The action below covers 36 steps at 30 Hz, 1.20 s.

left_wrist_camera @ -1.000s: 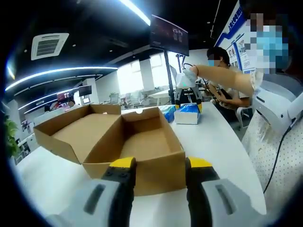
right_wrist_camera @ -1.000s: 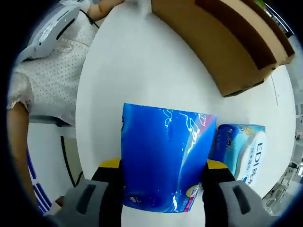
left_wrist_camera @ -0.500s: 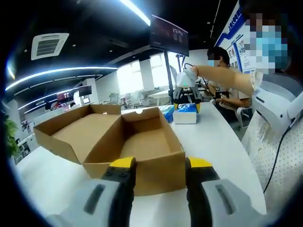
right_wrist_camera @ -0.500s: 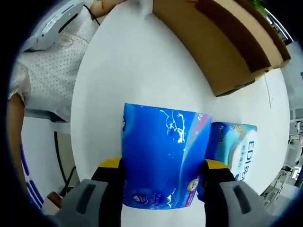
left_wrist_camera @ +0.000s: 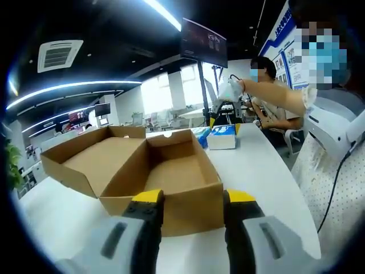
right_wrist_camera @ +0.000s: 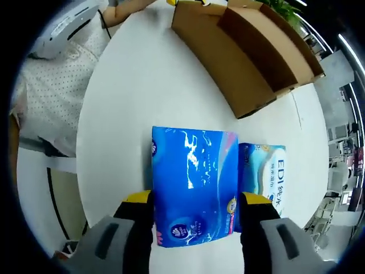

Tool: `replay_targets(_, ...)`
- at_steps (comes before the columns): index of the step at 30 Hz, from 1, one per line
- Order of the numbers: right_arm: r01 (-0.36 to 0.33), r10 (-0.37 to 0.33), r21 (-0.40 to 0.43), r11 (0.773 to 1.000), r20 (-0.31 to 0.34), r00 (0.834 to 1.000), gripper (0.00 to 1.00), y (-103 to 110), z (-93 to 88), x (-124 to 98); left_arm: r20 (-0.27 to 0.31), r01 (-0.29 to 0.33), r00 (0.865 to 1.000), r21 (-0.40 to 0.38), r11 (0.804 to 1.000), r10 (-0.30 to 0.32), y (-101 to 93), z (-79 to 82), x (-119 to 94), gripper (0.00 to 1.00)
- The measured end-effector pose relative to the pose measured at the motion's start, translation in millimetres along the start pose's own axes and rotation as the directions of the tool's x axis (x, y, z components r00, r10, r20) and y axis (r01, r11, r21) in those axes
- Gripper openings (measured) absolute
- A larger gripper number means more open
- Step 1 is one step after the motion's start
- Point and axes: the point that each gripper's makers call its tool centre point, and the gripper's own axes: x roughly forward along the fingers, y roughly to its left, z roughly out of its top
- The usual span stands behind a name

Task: Operate the shoe box by opening the lid, removing the specified soft item, and placing it in the target area until the item is outside and the box remains undamaged.

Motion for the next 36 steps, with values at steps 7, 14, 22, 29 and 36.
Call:
replay_targets(7, 0.088, -0.089, 0.012, 0.996, 0.115, 0.989, 0.45, 8.7, 11.5, -12.4, -0.001, -0.001, 1.000, 0.001, 1.000, 0.001, -0.1, 0.3, -0.3, 0.43)
replay_targets(14, 0.116, -0.119, 0.029, 0.993, 0.159, 0.980, 0.30, 20.7, 10.7, -4.2, 0.000, 0.000, 1.000, 0.000, 1.000, 0.000, 0.5, 0.4, -0.4, 0.43)
replay_targets(22, 0.131, -0.129, 0.000, 0.991, 0.195, 0.972, 0.29, 21.2, 9.3, -1.1, 0.001, 0.000, 1.000, -0.001, 1.000, 0.000, 0.6, 0.2, -0.2, 0.43)
replay_targets(29, 0.144, -0.136, -0.025, 0.989, 0.208, 0.969, 0.29, 14.6, 1.7, -0.3, 0.004, 0.002, 1.000, -0.002, 1.000, -0.002, 0.4, 0.3, 0.3, 0.43)
replay_targets(36, 0.146, -0.133, -0.041, 0.988, 0.229, 0.964, 0.29, 5.5, -4.2, 1.2, 0.004, 0.002, 1.000, -0.002, 1.000, -0.002, 0.6, 0.5, 0.4, 0.43)
